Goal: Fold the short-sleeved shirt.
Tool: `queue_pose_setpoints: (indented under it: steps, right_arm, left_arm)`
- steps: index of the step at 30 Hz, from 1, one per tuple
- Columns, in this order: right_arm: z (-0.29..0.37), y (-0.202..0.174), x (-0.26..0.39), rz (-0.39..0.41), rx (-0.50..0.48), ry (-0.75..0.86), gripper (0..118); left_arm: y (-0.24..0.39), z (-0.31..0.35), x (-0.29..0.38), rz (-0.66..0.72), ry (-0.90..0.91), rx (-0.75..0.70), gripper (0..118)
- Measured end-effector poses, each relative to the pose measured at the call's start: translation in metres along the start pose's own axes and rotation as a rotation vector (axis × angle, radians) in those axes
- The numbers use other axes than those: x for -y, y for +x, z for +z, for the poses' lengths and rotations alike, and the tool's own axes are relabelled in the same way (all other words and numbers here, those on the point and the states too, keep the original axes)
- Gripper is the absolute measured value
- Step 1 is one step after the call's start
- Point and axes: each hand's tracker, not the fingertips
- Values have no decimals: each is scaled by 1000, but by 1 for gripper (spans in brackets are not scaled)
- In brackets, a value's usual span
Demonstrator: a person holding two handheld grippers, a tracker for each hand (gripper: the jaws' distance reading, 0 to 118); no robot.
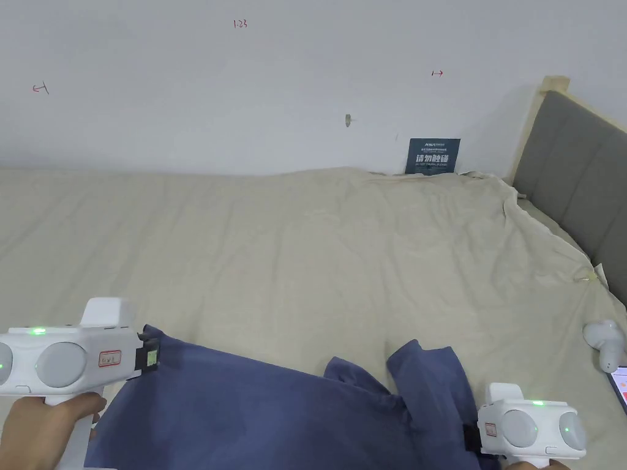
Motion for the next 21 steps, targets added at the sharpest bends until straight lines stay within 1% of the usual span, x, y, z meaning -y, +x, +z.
queue_pose_setpoints:
  steps: [1, 2, 3, 4, 5, 7, 8, 10, 15, 19, 21]
  right_arm:
    - [-1, -1, 1, -11, -28, -14, 0]
    - [-1, -5, 1, -3, 2, -16, 0]
    - [-4, -4, 1, 30, 16, -13, 0]
    - [-3, -3, 0, 45, 19, -4, 0]
    - [1, -1, 0, 35, 13, 1, 0]
    - [16, 5, 0, -35, -27, 67, 0]
    - [22, 11, 0, -56, -50, 89, 0]
    - [38, 17, -3, -79, -93, 121, 0]
    - [74, 34, -10, -143, -159, 222, 0]
    - [88, 48, -16, -132, -161, 249, 0]
    - [105, 52, -18, -153, -187, 307, 0]
  left_arm:
    - [-1, -1, 1, 3, -1, -1, 0]
    - [2, 2, 3, 5, -3, -1, 0]
    - [2, 1, 5, 7, -4, -2, 0]
    - [1, 1, 5, 8, -6, -5, 0]
    - [0, 2, 6, 7, -6, -8, 0]
    - [0, 7, 7, 8, -2, -12, 0]
    - [-2, 8, 7, 11, 1, -12, 0]
    - [-3, 13, 6, 19, 8, -15, 0]
    - [-4, 27, 7, 41, 31, -22, 0]
    - [-6, 36, 8, 51, 41, -34, 0]
    - [-9, 43, 8, 62, 51, -35, 0]
